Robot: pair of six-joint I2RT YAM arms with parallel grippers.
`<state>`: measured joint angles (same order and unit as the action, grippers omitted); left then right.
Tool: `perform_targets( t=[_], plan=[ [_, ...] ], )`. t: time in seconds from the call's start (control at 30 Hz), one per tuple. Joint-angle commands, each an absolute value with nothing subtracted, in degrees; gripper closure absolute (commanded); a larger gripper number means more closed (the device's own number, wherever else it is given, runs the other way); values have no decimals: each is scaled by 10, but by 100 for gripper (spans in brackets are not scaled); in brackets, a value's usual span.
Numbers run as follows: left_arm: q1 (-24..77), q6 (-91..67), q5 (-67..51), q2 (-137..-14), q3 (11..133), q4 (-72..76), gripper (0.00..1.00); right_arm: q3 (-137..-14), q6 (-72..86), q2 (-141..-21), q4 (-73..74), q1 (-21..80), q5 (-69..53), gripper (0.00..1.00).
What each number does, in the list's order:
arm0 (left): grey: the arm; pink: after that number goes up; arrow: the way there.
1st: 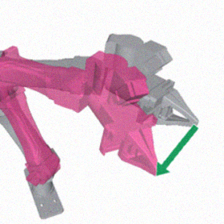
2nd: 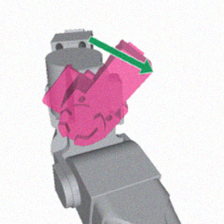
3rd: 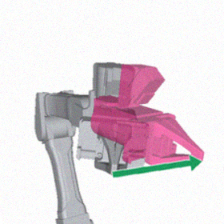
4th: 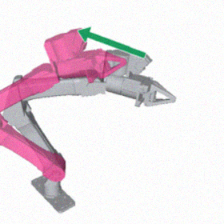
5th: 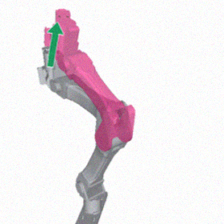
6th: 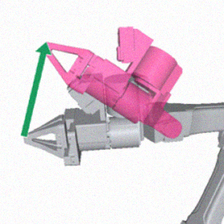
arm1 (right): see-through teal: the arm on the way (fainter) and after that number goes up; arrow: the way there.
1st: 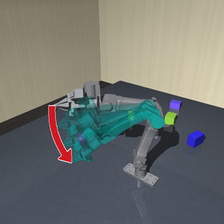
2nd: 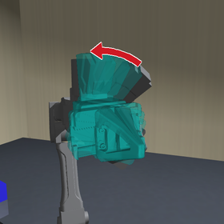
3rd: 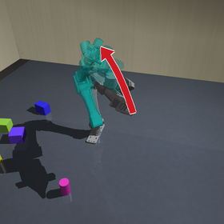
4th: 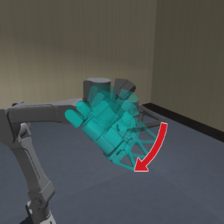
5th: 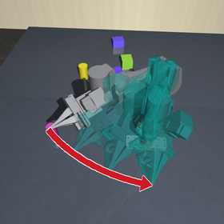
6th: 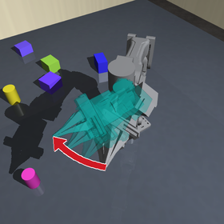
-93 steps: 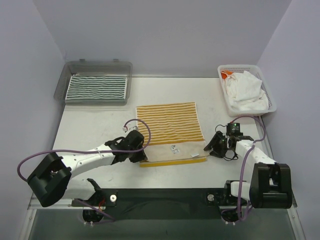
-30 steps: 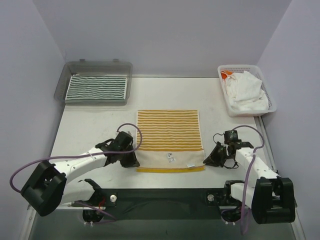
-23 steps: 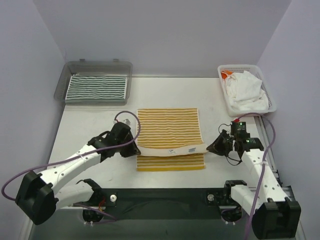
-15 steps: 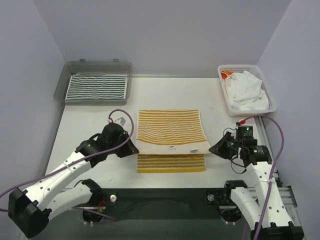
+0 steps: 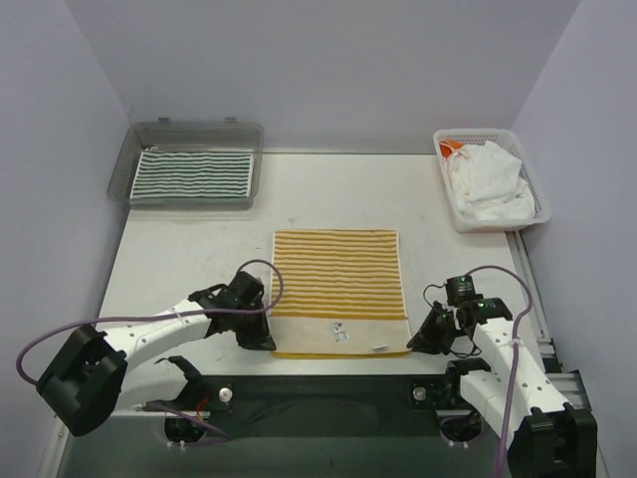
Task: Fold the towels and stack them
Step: Fold the towel
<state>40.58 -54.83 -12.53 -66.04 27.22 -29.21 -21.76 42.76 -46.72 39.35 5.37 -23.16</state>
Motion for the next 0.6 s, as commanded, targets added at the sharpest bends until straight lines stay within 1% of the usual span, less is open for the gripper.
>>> perform_targets(
  t=[0.0, 0.03, 0.07, 0.1, 0.13, 0.17, 0.2, 0.23, 0.33, 0.37, 0.43, 0.5, 0.53, 0.57],
  plan=[
    [410, -534, -124, -667, 273, -272, 97, -217, 441, -480, 392, 80, -197, 90],
    [410, -534, -122, -664, 272, -276, 94, -217, 445, -482, 393, 94, -194, 87],
    [410, -534, -120, -654, 272, -286, 90, -218, 452, -481, 401, 101, -188, 82],
    [410, -536, -118, -648, 272, -293, 87, -220, 453, -476, 405, 105, -186, 72],
    [411, -535, -115, -631, 272, -299, 75, -222, 457, -462, 420, 105, -181, 69],
    [410, -536, -113, -621, 272, -313, 66, -225, 459, -451, 428, 105, -176, 67],
    [412, -537, -111, -610, 272, -322, 58, -228, 461, -438, 438, 106, -161, 61],
    [411, -538, -109, -586, 273, -330, 55, -235, 461, -426, 460, 106, -152, 60],
    [414, -546, -105, -543, 283, -359, 41, -267, 466, -382, 480, 106, -142, 59],
    [414, -553, -102, -514, 286, -373, 34, -289, 465, -372, 482, 108, -142, 59],
    [414, -556, -99, -479, 303, -383, 34, -309, 460, -370, 479, 109, -146, 63],
    [414, -565, -84, -466, 325, -388, 36, -334, 455, -388, 474, 113, -150, 69],
    [414, -570, -70, -465, 333, -386, 40, -336, 453, -402, 458, 115, -162, 72],
    [415, -572, -63, -468, 339, -375, 49, -334, 455, -410, 447, 115, -170, 77]
  ],
)
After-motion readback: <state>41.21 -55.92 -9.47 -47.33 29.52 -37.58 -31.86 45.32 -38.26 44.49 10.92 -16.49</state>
